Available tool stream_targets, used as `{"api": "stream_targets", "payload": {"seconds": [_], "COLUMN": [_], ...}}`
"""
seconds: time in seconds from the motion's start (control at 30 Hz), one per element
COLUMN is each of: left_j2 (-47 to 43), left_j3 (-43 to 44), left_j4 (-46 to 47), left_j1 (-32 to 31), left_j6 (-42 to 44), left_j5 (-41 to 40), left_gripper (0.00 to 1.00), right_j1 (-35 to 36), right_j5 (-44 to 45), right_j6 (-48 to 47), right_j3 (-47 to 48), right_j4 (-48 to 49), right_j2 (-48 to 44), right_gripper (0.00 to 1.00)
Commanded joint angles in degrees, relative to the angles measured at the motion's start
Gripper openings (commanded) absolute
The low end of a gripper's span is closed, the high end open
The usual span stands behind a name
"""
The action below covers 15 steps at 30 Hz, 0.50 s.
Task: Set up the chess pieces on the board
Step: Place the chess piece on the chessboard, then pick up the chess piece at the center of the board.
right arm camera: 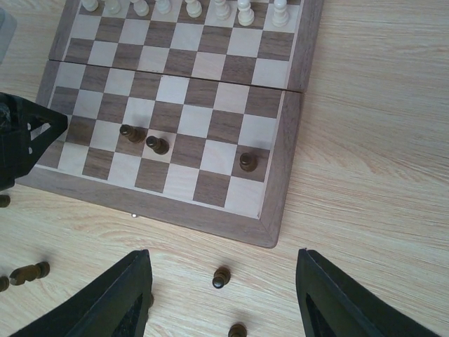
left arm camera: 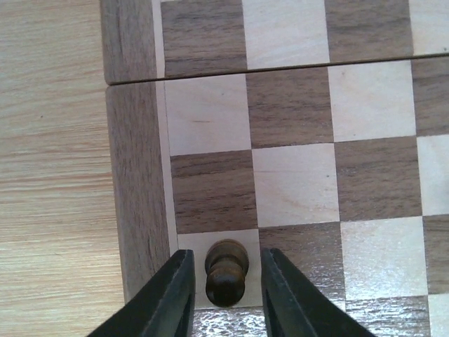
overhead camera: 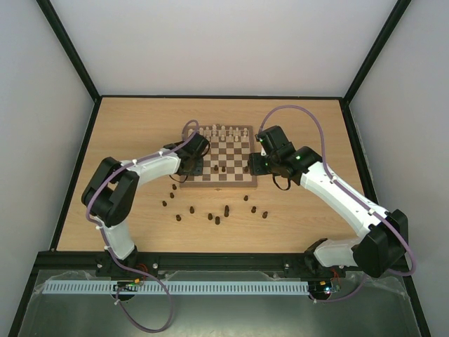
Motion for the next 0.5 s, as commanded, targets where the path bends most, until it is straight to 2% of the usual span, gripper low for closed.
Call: {"api": "stream_targets", "payload": {"seconds": [0.0, 0.17, 0.3, 0.4, 0.47], "left_j2": [-0.7, -3.2, -10.9, -19.2, -25.2], "left_j3": [0.5, 0.7, -0.3, -1.8, -3.8], "left_j4": [-0.5, -1.7, -2.9, -4.2, -4.9], "left_j1": [0.5, 0.5, 0.5, 0.5, 0.7], "left_j6": [0.1, -0.3, -1.2, -1.7, -2.2], "left_j5": [0.2, -0.5, -1.0, -2.8, -3.1], "left_gripper": [0.33, 0.46, 0.59, 0.78, 0.95], "right_j1": [-0.1, -0.1, 0.0, 0.1, 0.6], "right_j5": [-0.4, -0.5, -0.7, -1.8, -2.4], "right_j6": [-0.7, -0.7, -0.6, -0.7, -0.8], "right_j3": [-0.9, -1.0, -1.1, -1.3, -1.4], "right_j4": [-0.7, -0.7, -0.6, -0.3, -0.1], "right_j2": [-0.3, -0.3, -0.5, -0.4, -0.1], "right_gripper": [0.58, 0.58, 0.59, 0.68, 0.74]}}
